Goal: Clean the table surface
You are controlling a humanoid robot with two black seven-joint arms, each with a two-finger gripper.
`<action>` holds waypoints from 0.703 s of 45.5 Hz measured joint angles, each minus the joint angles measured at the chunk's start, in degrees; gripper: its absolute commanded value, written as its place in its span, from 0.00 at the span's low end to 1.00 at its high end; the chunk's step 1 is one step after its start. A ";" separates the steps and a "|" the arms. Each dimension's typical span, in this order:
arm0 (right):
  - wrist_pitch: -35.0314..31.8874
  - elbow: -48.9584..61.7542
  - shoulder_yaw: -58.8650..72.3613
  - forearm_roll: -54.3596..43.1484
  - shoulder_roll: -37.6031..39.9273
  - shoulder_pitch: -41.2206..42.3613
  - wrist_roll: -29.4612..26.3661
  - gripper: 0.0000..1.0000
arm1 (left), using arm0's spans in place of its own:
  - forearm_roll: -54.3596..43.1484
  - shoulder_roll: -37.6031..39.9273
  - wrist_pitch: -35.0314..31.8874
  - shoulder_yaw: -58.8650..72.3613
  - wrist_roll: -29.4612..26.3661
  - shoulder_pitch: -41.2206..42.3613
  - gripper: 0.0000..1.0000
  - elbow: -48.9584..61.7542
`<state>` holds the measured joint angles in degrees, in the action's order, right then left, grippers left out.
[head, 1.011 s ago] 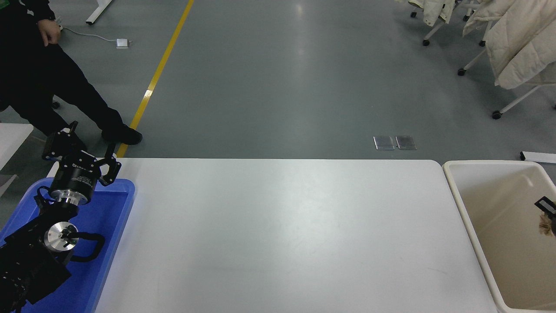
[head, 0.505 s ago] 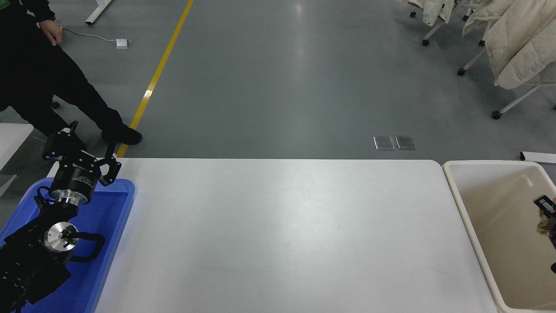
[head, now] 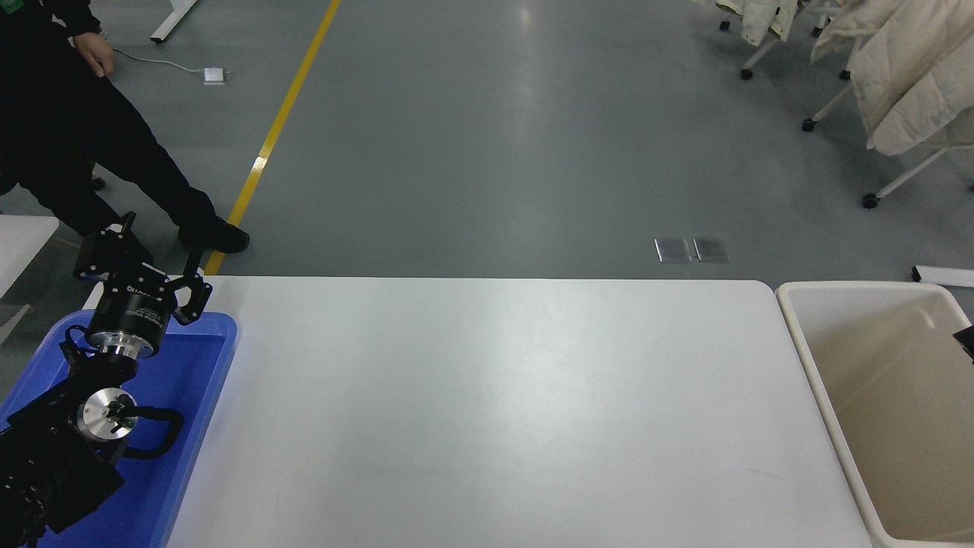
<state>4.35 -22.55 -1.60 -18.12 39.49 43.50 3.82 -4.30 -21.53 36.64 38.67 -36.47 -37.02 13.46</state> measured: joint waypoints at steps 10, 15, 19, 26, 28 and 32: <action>-0.43 -12.66 -17.18 0.04 4.39 -1.11 0.19 1.00 | 0.00 0.00 0.00 0.00 0.00 0.00 1.00 -0.01; -0.60 -17.16 -24.73 -0.02 4.26 -2.27 0.24 1.00 | 0.00 0.00 0.00 -0.02 0.00 0.01 1.00 -0.01; -0.65 -20.20 -30.96 -0.03 2.54 -3.32 0.27 1.00 | -0.01 0.00 0.00 -0.03 0.00 0.02 1.00 -0.01; -0.35 -23.15 -41.26 -0.29 -3.46 -5.21 0.35 1.00 | 0.00 0.00 0.00 -0.03 0.00 0.02 1.00 -0.01; -0.24 -23.72 -43.73 -0.38 -5.47 -5.61 0.59 1.00 | 0.00 0.00 0.00 -0.03 0.00 0.02 1.00 -0.02; -0.11 -24.38 -47.29 -0.54 -8.89 -6.17 1.63 1.00 | 0.00 0.00 0.00 -0.03 0.00 0.02 1.00 -0.01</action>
<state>4.24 -46.93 -48.89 -18.65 30.60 37.32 5.45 -4.31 -21.53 36.64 38.64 -36.48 -37.00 13.45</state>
